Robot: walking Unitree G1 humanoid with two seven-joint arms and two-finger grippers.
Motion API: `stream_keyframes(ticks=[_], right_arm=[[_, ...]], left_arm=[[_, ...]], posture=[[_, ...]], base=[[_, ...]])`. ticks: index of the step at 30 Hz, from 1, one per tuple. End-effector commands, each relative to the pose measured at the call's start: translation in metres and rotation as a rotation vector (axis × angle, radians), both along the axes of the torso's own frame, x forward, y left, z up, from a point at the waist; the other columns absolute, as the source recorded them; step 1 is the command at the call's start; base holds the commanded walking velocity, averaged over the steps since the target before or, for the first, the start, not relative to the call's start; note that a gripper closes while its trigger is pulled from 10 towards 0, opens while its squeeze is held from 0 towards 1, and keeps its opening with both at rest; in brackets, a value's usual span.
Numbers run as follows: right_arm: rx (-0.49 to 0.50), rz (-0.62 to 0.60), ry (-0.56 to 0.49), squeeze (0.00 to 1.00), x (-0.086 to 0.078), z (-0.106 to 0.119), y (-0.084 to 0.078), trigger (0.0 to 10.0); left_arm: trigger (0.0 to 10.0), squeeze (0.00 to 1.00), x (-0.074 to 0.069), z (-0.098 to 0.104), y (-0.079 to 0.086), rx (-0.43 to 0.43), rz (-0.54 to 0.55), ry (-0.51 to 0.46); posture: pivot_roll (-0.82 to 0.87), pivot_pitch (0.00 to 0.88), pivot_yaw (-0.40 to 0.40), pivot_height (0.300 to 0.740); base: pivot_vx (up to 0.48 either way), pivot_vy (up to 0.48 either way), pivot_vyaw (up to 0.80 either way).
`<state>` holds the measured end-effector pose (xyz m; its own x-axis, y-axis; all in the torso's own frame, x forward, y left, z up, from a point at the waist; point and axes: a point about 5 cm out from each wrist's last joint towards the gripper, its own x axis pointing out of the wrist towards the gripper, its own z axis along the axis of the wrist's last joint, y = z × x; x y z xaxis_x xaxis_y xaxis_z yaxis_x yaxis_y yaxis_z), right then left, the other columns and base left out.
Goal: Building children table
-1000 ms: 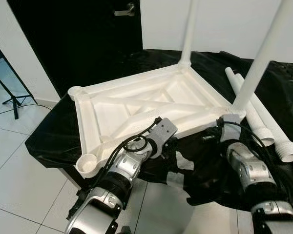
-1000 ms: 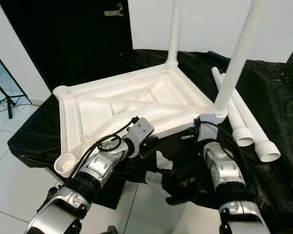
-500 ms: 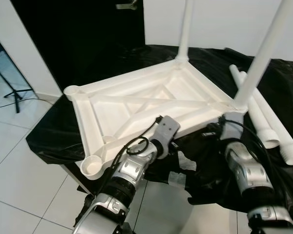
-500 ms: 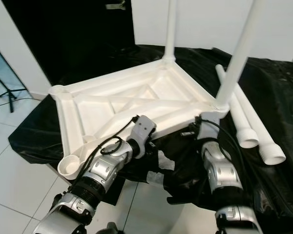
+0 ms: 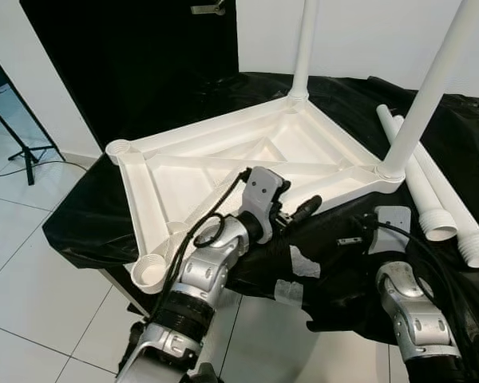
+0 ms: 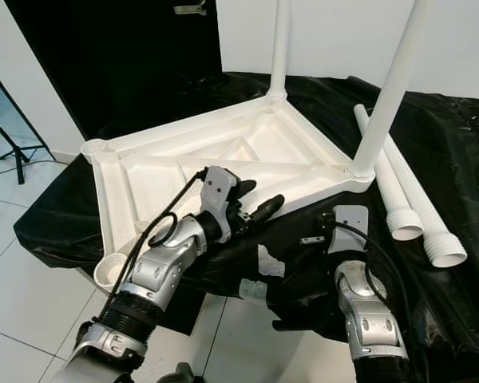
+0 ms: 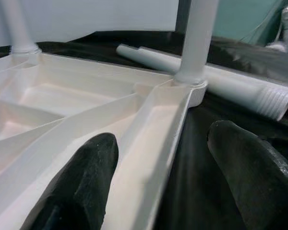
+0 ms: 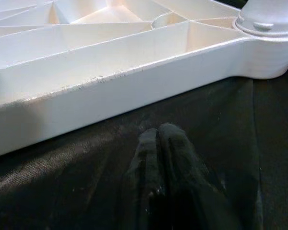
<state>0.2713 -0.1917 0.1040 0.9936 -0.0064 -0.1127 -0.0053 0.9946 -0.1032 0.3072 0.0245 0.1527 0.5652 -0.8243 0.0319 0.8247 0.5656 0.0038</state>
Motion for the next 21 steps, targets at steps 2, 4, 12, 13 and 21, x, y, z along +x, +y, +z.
stream_keyframes(ticks=[2,4,12,13,21], right_arm=[[0.008,0.000,0.006,0.00,-0.002,0.001,0.006,10.0],[0.008,0.000,0.006,0.00,-0.002,0.001,0.006,10.0],[0.025,0.018,-0.012,0.00,-0.003,0.009,0.018,10.0],[0.026,0.019,-0.013,0.00,-0.003,0.010,0.019,10.0],[0.030,0.019,-0.013,0.00,-0.003,0.011,0.021,10.0]], left_arm=[[10.0,0.00,0.003,-0.018,0.010,0.151,-0.066,0.034],[10.0,0.00,0.003,-0.018,0.010,0.151,-0.066,0.034],[10.0,0.00,0.033,-0.033,0.037,0.312,0.258,0.101],[10.0,0.00,0.033,-0.033,0.036,0.310,0.269,0.101],[10.0,0.00,0.036,-0.029,0.036,0.273,0.328,0.113]], posture=[[0.13,0.000,0.039,0.740],[0.13,0.000,0.039,0.740],[0.14,0.000,0.034,0.740],[0.14,0.000,0.034,0.740],[0.14,0.000,0.034,0.740]], base=[[0.000,0.000,0.00],[0.000,0.000,0.00],[0.000,0.000,0.00],[0.000,0.000,0.00],[0.000,0.000,0.00]])
